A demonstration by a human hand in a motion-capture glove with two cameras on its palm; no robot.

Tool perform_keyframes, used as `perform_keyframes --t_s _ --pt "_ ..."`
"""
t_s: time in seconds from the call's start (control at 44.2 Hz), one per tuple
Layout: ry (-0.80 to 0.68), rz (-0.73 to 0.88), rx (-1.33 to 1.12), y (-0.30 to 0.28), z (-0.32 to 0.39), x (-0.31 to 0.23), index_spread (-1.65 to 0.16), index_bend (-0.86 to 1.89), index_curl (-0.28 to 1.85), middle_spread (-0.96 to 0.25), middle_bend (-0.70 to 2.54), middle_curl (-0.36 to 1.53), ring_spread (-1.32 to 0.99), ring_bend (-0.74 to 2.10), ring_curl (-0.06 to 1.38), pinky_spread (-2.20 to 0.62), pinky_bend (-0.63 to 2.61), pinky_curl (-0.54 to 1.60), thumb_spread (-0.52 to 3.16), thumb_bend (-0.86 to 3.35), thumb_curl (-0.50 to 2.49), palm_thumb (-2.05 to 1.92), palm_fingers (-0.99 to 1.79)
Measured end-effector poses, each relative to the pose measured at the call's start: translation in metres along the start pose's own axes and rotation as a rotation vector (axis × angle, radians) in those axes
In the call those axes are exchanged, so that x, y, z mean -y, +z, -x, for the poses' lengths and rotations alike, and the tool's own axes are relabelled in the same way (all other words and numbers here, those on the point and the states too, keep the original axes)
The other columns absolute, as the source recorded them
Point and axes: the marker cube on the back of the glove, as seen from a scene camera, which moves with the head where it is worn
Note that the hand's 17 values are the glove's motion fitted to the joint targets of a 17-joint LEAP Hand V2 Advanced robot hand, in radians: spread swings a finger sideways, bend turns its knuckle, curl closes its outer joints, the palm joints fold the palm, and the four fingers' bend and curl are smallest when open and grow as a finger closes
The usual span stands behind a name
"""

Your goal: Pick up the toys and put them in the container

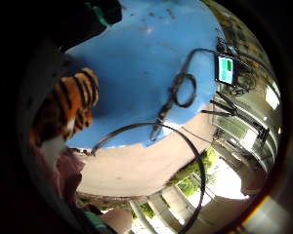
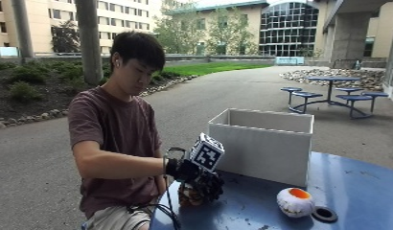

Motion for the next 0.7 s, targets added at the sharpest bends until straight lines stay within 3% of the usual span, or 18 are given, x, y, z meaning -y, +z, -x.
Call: perform_keyframes --t_s 0.045,0.091,0.113,0.136,0.204,0.226,0.249,0.385,0.408,0.43,0.453,0.476,0.521,0.544,0.611,0.634,0.702 --pt "-0.014 -0.003 0.013 0.012 0.008 0.008 -0.09 -0.07 0.06 0.01 0.34 0.43 -0.12 0.91 0.4 -0.02 0.89 0.37 1.24 0.01 0.35 0.06 0.05" --pt "-0.004 -0.036 0.011 0.019 0.012 0.013 -0.08 -0.11 0.01 -0.03 0.58 0.49 -0.21 1.12 0.42 -0.13 0.91 0.34 1.32 0.08 0.37 0.16 0.45" --pt "0.002 -0.056 0.014 0.02 0.013 0.015 -0.07 -0.08 0.01 -0.03 0.54 0.47 -0.21 1.1 0.39 -0.11 0.86 0.31 1.31 0.07 0.37 0.15 0.28" --pt "0.006 -0.077 0.018 0.022 0.013 0.015 -0.08 -0.07 0.01 -0.06 0.68 0.54 -0.25 1.21 0.45 -0.22 1.0 0.37 1.37 0.12 0.38 0.22 0.65" --pt "0.007 -0.119 0.025 0.023 0.013 0.016 -0.09 0.12 -0.01 -0.09 0.86 0.57 -0.28 1.25 0.42 -0.35 0.94 0.29 1.46 0.22 0.41 0.37 1.13" --pt "0.002 -0.125 0.029 0.024 0.013 0.017 -0.08 -0.04 -0.03 -0.1 0.8 0.56 -0.29 1.26 0.43 -0.35 0.98 0.32 1.45 0.19 0.39 0.33 0.84" --pt "-0.005 -0.126 0.034 0.024 0.013 0.017 -0.1 0.27 0.06 -0.11 0.93 0.61 -0.28 1.3 0.48 -0.39 0.91 0.33 1.5 0.26 0.42 0.44 1.27" --pt "-0.064 -0.103 0.113 0.022 0.011 0.026 -0.1 0.74 0.2 -0.14 1.09 0.66 -0.29 1.2 0.47 -0.42 0.7 0.31 1.61 0.4 0.47 0.61 1.41" --pt "-0.076 -0.1 0.126 0.021 0.011 0.028 -0.09 0.9 0.25 -0.13 1.06 0.65 -0.51 2.1 0.84 -0.39 0.66 0.3 1.63 0.43 0.48 0.64 1.57" --pt "-0.088 -0.095 0.137 0.02 0.01 0.03 -0.08 1.09 0.31 -0.13 1.17 0.68 -0.24 0.82 0.37 -0.34 0.81 0.35 1.65 0.46 0.49 0.68 1.2" --pt "-0.1 -0.087 0.145 0.018 0.009 0.032 -0.06 1.23 0.36 -0.15 0.83 0.59 -0.2 0.93 0.49 -0.28 0.92 0.38 1.65 0.49 0.5 0.71 1.08" --pt "-0.111 -0.077 0.152 0.016 0.009 0.033 -0.05 1.22 0.35 -0.16 1.03 0.64 -0.22 0.86 0.49 -0.22 0.85 0.34 1.66 0.52 0.52 0.74 1.21" --pt "-0.128 -0.053 0.163 0.01 0.007 0.036 -0.02 1.28 0.4 -0.15 0.99 0.61 -0.26 0.84 0.5 -0.18 0.85 0.35 1.64 0.57 0.55 0.81 1.17" --pt "-0.134 -0.04 0.169 0.006 0.007 0.037 -0.01 1.38 0.44 -0.27 1.45 0.97 -0.28 0.91 0.51 -0.17 0.95 0.39 1.63 0.59 0.56 0.83 1.03" --pt "-0.142 -0.008 0.18 -0.01 0.003 0.037 0.03 1.24 0.42 -0.4 2.54 1.35 -0.34 0.96 0.5 -0.14 0.76 0.34 1.6 0.61 0.61 0.86 1.32" --pt "-0.145 -0.006 0.188 -0.017 0.001 0.036 0.05 1.36 0.46 -0.35 1.22 1.07 -0.35 1.18 0.57 -0.13 0.88 0.38 1.52 0.58 0.62 0.86 1.0" --pt "-0.149 -0.043 0.236 -0.05 0.0 0.031 0.05 1.33 0.46 -0.33 1.1 1.05 -0.37 1.28 0.59 -0.12 0.86 0.36 1.42 0.49 0.64 0.78 1.05"
